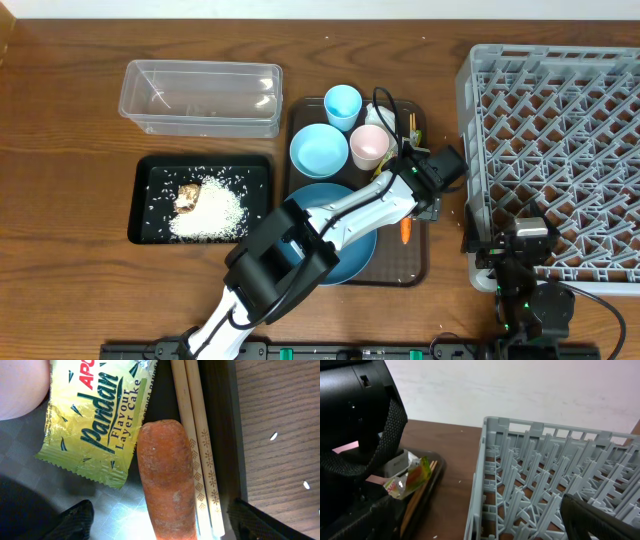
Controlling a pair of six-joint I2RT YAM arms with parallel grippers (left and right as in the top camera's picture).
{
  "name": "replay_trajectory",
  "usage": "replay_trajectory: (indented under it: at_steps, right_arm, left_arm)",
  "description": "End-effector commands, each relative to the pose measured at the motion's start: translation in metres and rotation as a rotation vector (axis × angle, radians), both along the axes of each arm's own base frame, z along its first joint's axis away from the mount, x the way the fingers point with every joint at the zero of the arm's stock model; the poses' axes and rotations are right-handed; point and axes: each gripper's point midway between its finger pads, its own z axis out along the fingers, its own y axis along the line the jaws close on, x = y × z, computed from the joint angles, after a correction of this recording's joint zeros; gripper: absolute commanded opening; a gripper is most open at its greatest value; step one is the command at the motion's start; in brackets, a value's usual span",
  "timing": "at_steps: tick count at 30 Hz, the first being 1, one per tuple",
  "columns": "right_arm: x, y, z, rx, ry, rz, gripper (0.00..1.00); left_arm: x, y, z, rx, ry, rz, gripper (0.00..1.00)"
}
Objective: Sort waste into correct bins and load items into the dishwasher rack
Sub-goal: 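Lower the left gripper and close it around the carrot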
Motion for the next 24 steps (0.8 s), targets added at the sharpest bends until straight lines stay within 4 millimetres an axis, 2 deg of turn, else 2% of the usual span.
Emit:
replay_trajectory:
  at_steps: [1,7,9,12,22,24]
  right_arm:
    - [0.0,-0.003,-0.001,0.008,0.0,-0.015,0.99]
    - [0.0,-0.003,-0.001,0.008,0.0,-0.015,0.99]
    - [0.0,-0.003,-0.001,0.008,0.0,-0.015,0.99]
    - [0.0,-0.003,-0.001,0.008,0.0,-0.015,0.99]
    - [0.0,-0.003,-0.001,0.008,0.0,-0.015,0.99]
    - [0.0,-0.003,-0.001,0.008,0.0,-0.015,0.99]
  left_arm:
    - [0.0,0.004,-0.005,0.024,0.001,-0.004,0.82]
    - [-0.007,-0.001,-0.006,0.007,0.028,-0.018,0.75]
    - [-0.007,-0.001,-0.006,0.007,0.028,-0.019,0.66]
    - [-0.007,-0.001,-0.006,0.007,0.028,-0.019,0.6]
    - [-0.012,-0.002,-0.008,0.015,0.033,-0.029,0.6]
    - [-0.013,-0.003,-0.008,0.016,0.032,-0.033,0.55]
